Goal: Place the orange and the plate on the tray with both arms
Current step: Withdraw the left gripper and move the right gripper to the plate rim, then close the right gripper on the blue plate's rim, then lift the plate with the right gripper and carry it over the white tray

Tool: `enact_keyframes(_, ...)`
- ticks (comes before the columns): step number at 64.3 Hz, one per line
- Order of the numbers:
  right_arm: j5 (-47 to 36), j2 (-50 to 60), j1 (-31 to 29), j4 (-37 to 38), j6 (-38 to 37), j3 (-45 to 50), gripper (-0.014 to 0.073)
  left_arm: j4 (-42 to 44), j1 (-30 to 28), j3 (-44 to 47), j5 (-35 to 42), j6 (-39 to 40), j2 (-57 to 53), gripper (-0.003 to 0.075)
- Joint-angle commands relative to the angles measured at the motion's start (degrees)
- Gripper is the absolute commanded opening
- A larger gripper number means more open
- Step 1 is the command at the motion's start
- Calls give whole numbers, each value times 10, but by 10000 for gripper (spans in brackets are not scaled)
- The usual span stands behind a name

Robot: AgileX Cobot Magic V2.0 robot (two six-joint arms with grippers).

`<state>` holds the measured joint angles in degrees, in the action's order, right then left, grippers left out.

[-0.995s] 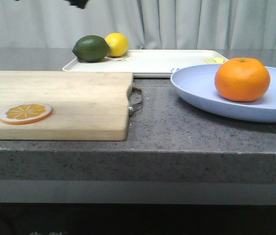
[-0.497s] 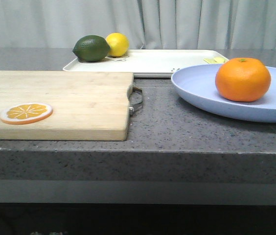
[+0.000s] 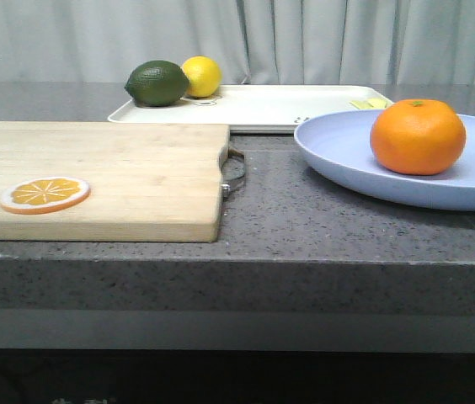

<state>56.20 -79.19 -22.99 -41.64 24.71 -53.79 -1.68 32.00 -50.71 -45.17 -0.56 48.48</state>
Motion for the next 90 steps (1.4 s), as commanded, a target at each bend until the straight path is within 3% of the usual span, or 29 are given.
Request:
enact_keyframes(1,-13,-3,14,-39,8,-19,432,-6,-2,-14,41,-1,-3,630)
enact_keyframes(18,-32,-49,30,-69,8,-19,408,-6,-2,-14,41,-1,-3,630)
enact_keyframes(38,-35,-58,30,-72,8,-19,62,-6,-2,-14,45,-1,-3,630)
enact_keyframes(51,-40,-58,30,-73,8,-19,-48,-6,-2,-14,45,-1,-3,630)
enact_keyframes(76,-38,-58,30,-82,8,-19,-64,-6,-2,-14,45,-1,-3,630)
enact_keyframes(90,0,-58,32,-164,8,-23,-65,-6,-2,-14,53,-1,-3,630)
